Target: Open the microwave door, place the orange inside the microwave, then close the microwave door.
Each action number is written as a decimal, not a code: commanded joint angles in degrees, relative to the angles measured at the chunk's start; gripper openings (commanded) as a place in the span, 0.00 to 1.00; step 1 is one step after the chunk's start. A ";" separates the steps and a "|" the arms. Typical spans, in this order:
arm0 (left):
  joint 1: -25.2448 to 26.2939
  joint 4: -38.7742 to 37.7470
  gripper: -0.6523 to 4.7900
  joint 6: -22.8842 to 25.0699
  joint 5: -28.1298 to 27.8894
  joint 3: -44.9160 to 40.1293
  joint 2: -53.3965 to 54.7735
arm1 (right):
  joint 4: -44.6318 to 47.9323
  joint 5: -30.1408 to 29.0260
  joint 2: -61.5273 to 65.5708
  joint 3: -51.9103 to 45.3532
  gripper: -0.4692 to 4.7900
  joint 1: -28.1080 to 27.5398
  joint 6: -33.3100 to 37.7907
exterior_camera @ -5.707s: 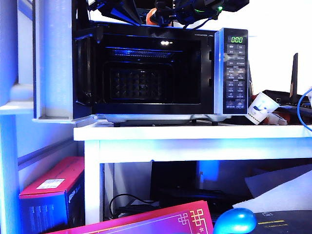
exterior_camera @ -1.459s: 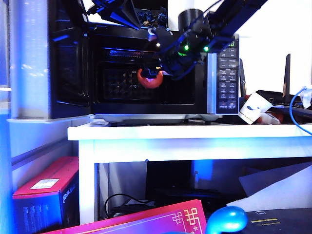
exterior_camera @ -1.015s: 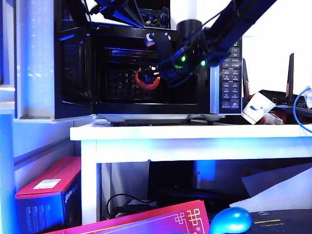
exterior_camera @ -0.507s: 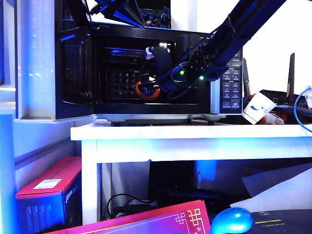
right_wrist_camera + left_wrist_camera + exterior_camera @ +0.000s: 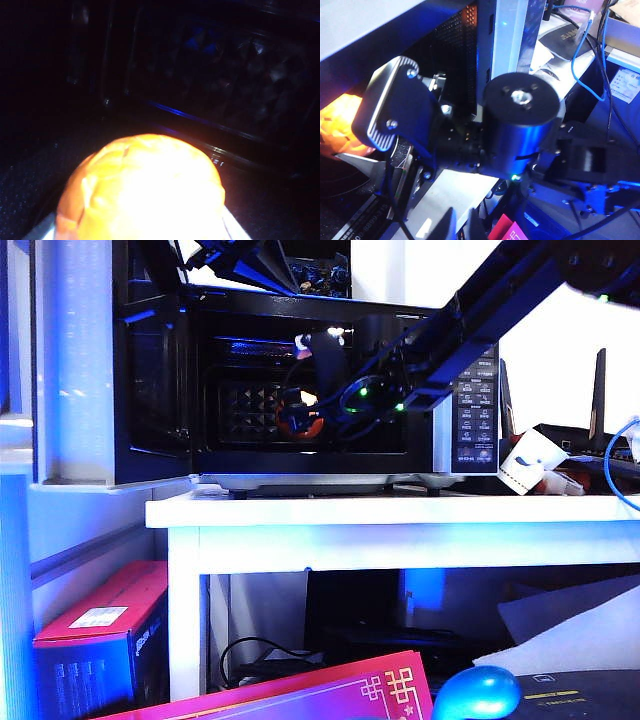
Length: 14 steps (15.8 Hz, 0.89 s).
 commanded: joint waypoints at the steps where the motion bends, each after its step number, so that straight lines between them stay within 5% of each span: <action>1: 0.63 -0.39 0.21 -0.46 -2.12 0.13 -0.24 | 1.20 0.22 0.90 0.72 0.61 0.04 0.33; 3: 0.63 -0.42 0.21 -0.46 -2.12 0.13 -0.24 | 1.57 0.31 1.57 0.70 0.61 0.00 0.31; 4: 0.63 -0.44 0.21 -0.46 -2.12 0.13 -0.24 | 1.64 -1.88 1.55 0.70 0.88 0.00 0.26; 5: 0.63 -0.46 0.21 -0.46 -2.12 0.13 -0.24 | 1.60 -2.43 1.40 0.70 1.00 0.00 0.26; 14: 0.61 -1.36 0.21 -0.46 -2.14 0.13 -0.24 | -13.09 -2.23 -5.05 0.68 1.00 -0.04 -2.73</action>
